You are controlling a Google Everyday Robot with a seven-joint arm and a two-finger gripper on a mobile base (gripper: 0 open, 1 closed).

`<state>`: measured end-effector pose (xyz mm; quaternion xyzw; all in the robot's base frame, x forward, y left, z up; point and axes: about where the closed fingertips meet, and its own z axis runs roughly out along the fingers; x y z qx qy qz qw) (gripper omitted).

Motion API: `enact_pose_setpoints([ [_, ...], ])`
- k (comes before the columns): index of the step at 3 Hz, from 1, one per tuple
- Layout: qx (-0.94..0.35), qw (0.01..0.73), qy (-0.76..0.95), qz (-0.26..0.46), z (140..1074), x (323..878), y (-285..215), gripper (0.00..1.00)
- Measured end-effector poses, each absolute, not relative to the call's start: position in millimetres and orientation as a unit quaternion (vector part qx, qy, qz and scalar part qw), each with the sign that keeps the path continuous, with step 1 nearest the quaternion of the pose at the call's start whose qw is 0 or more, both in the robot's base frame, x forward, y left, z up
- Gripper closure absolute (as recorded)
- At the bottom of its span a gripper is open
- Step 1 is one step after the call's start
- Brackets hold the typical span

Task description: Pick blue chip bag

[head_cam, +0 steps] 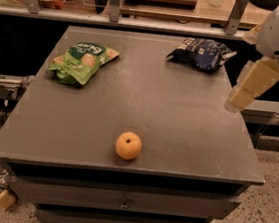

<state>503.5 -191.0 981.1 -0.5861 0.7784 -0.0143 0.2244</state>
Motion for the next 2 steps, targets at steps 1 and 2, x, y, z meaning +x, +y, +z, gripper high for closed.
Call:
enact_pose_setpoints([
  [1, -0.561, 0.279, 0.780, -0.003, 973.1, 583.6, -171.0, 0.00],
  [2, -0.561, 0.279, 0.780, -0.003, 973.1, 583.6, -171.0, 0.00],
])
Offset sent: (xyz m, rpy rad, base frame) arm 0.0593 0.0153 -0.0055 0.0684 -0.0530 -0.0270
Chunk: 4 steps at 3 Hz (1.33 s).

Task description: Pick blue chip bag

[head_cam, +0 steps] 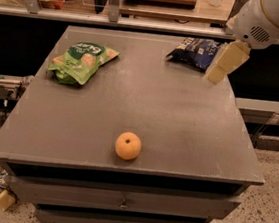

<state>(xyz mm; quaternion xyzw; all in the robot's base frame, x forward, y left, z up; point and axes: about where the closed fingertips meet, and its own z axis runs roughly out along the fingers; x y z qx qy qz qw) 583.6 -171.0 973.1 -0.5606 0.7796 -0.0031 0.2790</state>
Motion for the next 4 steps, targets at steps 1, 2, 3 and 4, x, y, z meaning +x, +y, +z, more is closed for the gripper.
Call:
enact_pose_setpoints([
  [1, -0.545, 0.302, 0.782, -0.001, 965.5, 596.5, -171.3, 0.00],
  [2, -0.498, 0.352, 0.793, 0.011, 940.6, 634.6, -176.8, 0.00],
  [3, -0.446, 0.406, 0.798, 0.011, 927.5, 684.0, -182.5, 0.00],
  [4, -0.387, 0.443, 0.808, 0.018, 916.1, 726.1, -190.5, 0.00],
])
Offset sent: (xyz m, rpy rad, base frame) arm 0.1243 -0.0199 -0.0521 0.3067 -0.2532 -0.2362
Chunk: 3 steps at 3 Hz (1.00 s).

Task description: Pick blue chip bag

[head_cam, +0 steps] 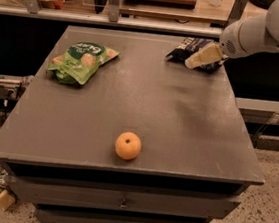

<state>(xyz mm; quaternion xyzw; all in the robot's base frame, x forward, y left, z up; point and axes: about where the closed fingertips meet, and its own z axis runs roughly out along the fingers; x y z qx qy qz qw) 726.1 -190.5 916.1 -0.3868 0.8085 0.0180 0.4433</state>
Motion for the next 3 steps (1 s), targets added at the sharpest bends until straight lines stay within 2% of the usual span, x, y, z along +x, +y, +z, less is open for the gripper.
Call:
enact_pose_setpoints([
  [2, -0.275, 0.444, 0.850, 0.071, 875.6, 793.5, -200.1, 0.00],
  [3, -0.252, 0.435, 0.860, 0.083, 865.2, 803.1, -205.1, 0.15],
])
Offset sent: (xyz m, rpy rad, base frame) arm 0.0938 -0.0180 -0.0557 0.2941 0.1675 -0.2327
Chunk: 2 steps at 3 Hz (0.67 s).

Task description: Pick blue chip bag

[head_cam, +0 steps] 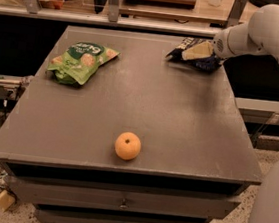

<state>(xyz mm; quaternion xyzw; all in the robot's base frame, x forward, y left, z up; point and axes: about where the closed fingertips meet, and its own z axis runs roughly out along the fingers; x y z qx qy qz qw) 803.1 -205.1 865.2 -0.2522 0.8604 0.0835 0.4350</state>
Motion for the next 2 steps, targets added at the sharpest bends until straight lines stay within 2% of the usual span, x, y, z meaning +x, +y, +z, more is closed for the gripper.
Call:
enact_pose_setpoints([
  [1, -0.238, 0.431, 0.867, 0.081, 860.9, 804.5, -214.5, 0.45],
  [2, -0.240, 0.433, 0.865, 0.079, 867.0, 799.1, -217.2, 0.69],
])
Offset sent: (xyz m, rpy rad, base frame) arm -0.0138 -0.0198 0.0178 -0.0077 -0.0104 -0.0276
